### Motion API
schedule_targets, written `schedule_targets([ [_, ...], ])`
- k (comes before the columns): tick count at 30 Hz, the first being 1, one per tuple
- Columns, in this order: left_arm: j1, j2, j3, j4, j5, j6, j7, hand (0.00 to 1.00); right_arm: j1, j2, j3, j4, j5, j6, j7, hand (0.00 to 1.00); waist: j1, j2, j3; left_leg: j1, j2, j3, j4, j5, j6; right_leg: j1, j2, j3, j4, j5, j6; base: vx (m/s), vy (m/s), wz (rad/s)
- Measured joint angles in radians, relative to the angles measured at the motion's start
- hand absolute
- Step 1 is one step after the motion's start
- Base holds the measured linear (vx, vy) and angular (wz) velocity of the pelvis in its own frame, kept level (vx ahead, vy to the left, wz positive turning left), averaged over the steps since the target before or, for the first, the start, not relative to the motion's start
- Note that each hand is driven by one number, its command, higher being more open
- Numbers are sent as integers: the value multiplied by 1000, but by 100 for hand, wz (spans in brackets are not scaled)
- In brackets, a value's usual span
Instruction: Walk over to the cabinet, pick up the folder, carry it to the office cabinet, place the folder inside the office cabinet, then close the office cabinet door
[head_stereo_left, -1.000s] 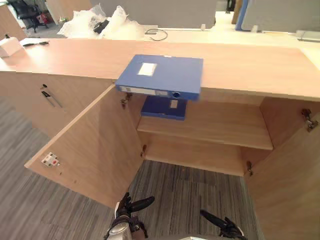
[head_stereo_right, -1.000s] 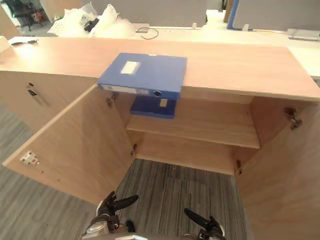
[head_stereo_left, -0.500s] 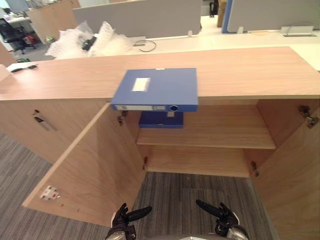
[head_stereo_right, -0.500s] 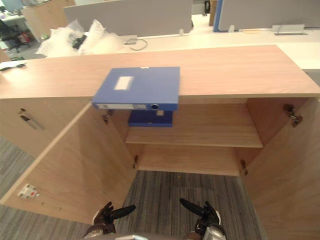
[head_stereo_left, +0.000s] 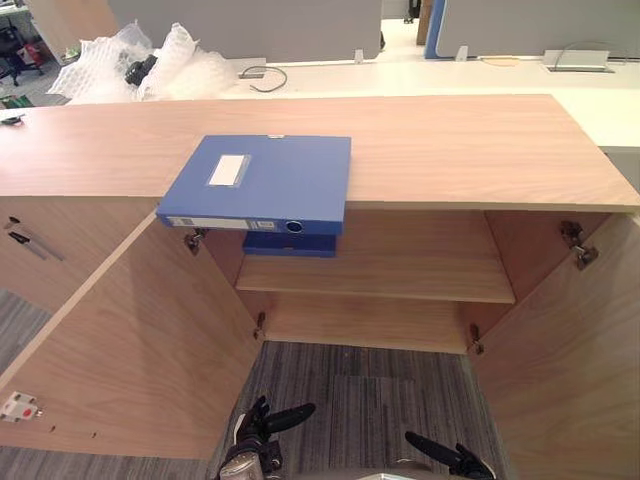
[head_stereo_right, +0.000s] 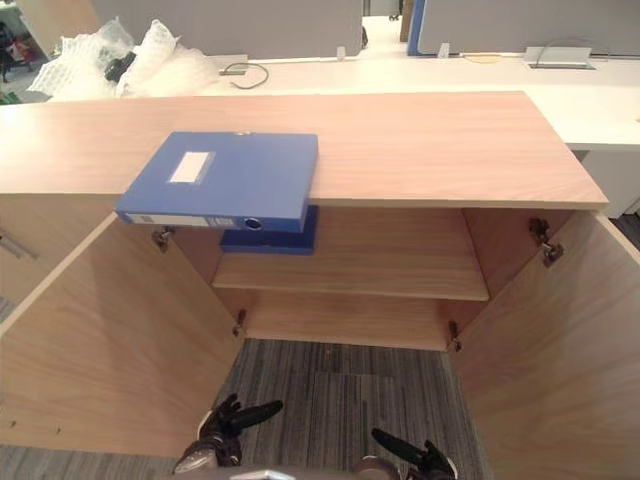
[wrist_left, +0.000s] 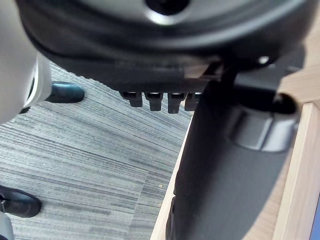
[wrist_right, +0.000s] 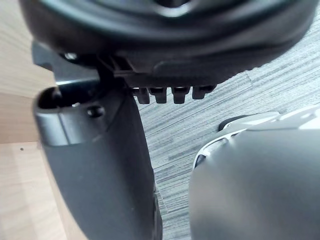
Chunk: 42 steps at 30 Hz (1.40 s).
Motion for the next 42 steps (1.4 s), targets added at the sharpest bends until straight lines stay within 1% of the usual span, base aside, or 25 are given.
schedule_targets([
  [2,4,21,1,-9,-27,0,0,100,1,2,0,-1,2,-1,0,100,5,4,7,-65,56,3,197,-9,4,58,24,-2,-36,15,-16,78,-91,-8],
  [3,5,23,1,-11,-38,1,0,100,3,5,0,-2,2,-1,-1,100,7,6,8,-79,71,4,240,-8,7,74,32,-4,-50,17,-19,82,-43,-5],
  [4,4,29,1,-15,-55,0,-1,100,11,3,0,-4,2,-2,-3,100,15,5,11,-102,88,6,305,-25,13,103,37,-6,-70,20,-24,84,8,-4],
  [5,4,20,0,-30,-89,0,-5,100,14,0,0,-4,2,-2,-10,100,22,8,13,-112,79,5,319,-75,15,116,30,-6,-74,20,-25,80,25,-2],
  [6,4,14,-1,-35,-102,-1,-8,100,13,-1,0,-4,2,-2,-12,100,23,10,14,-122,66,6,316,-97,15,117,25,-5,-75,20,-25,73,80,-4],
  [7,3,3,-3,-46,-128,0,-17,100,7,-3,-3,-3,2,-1,-12,100,24,15,18,-137,29,5,267,-103,22,115,14,-3,-72,20,-24,66,135,-4],
  [8,9,-10,-3,-53,-155,-1,-20,100,6,-15,-6,-5,3,-1,-10,100,25,37,19,-136,-3,6,163,-29,73,113,21,3,-67,25,-14,94,200,-2],
  [9,12,-8,-4,-53,-174,0,-22,100,5,-19,-9,-3,3,-1,-10,100,27,39,14,-108,-11,12,121,-39,81,112,24,8,-75,23,-2,117,171,1],
  [10,14,-8,-5,-58,-185,0,-21,100,7,-15,-8,-4,2,-1,-10,100,28,36,12,-89,-21,16,81,-39,81,113,21,9,-86,28,5,152,171,10],
  [11,35,-3,-5,-100,-197,2,-15,100,7,-1,-7,-13,1,-1,-9,100,30,19,16,-65,-44,20,4,-37,78,114,16,6,-114,32,12,124,106,10],
  [12,47,-1,-5,-123,-202,2,-12,100,7,4,-6,-19,1,-1,-9,100,30,15,18,-62,-48,19,-15,-33,74,116,14,2,-119,35,17,92,107,15],
  [14,95,5,-29,-211,-246,3,-2,100,18,15,-2,-34,1,-1,-12,100,31,0,14,-45,-69,17,-59,-10,78,124,1,-12,-132,40,23,31,40,16],
  [15,153,11,-54,-300,-283,3,1,100,38,22,10,-62,1,-2,-12,100,33,-4,9,-18,-84,14,-107,15,82,135,-6,-21,-136,42,26,19,16,14],
  [16,167,12,-61,-325,-291,2,1,100,43,25,15,-69,1,-2,-12,100,35,-4,7,-12,-87,14,-121,21,80,136,-7,-22,-137,42,26,20,9,17],
  [17,212,15,-86,-409,-313,2,2,100,55,26,44,-93,0,-2,-13,100,41,-3,2,3,-94,11,-170,47,79,134,-6,-28,-138,43,26,-7,-20,20],
  [21,286,14,-162,-620,-331,2,8,100,66,18,124,-144,-4,0,-13,100,52,7,-6,12,-98,-16,-277,119,78,116,11,-59,-138,46,21,-39,-17,25],
  [24,324,10,-210,-730,-329,2,15,100,69,23,163,-169,-6,2,-13,100,54,8,-7,21,-98,-29,-310,140,78,116,17,-69,-138,46,21,-45,-16,13],
  [26,355,4,-237,-820,-329,1,22,100,77,37,181,-187,-11,3,-13,100,55,10,-21,25,-100,-34,-328,144,76,115,18,-75,-138,46,20,-46,12,6],
  [30,375,-3,-237,-914,-330,-2,40,100,90,46,210,-212,-12,5,-13,100,57,7,-34,22,-112,-59,-343,159,84,119,11,-99,-140,46,21,-43,18,17],
  [31,379,-6,-235,-943,-329,-3,48,100,94,46,211,-213,-12,7,-13,100,62,6,-35,21,-113,-63,-343,161,85,120,7,-103,-141,45,21,-67,17,13],
  [33,396,-30,-233,-1003,-312,-7,76,100,109,46,209,-222,-8,11,-19,100,79,5,-43,12,-117,-72,-343,162,85,118,5,-107,-140,42,24,-75,21,13],
  [35,410,-50,-230,-1054,-308,-14,103,100,113,46,208,-222,-4,13,-21,100,81,4,-49,0,-124,-89,-343,168,86,116,3,-125,-138,41,25,-47,14,24],
  [38,420,-55,-220,-1130,-266,-19,142,100,124,50,208,-225,-4,14,-29,100,95,0,-60,-8,-128,-108,-343,173,88,118,1,-142,-135,39,26,-35,4,20],
  [41,427,-62,-186,-1232,-159,-25,230,100,130,58,208,-227,-4,16,-45,100,100,-8,-70,-13,-131,-117,-343,175,88,119,1,-150,-135,39,26,-16,0,10],
  [42,429,-65,-172,-1263,-93,-27,283,100,133,62,209,-227,-4,16,-56,100,101,-13,-77,-13,-131,-117,-343,175,88,119,0,-150,-136,39,26,0,0,0],
])
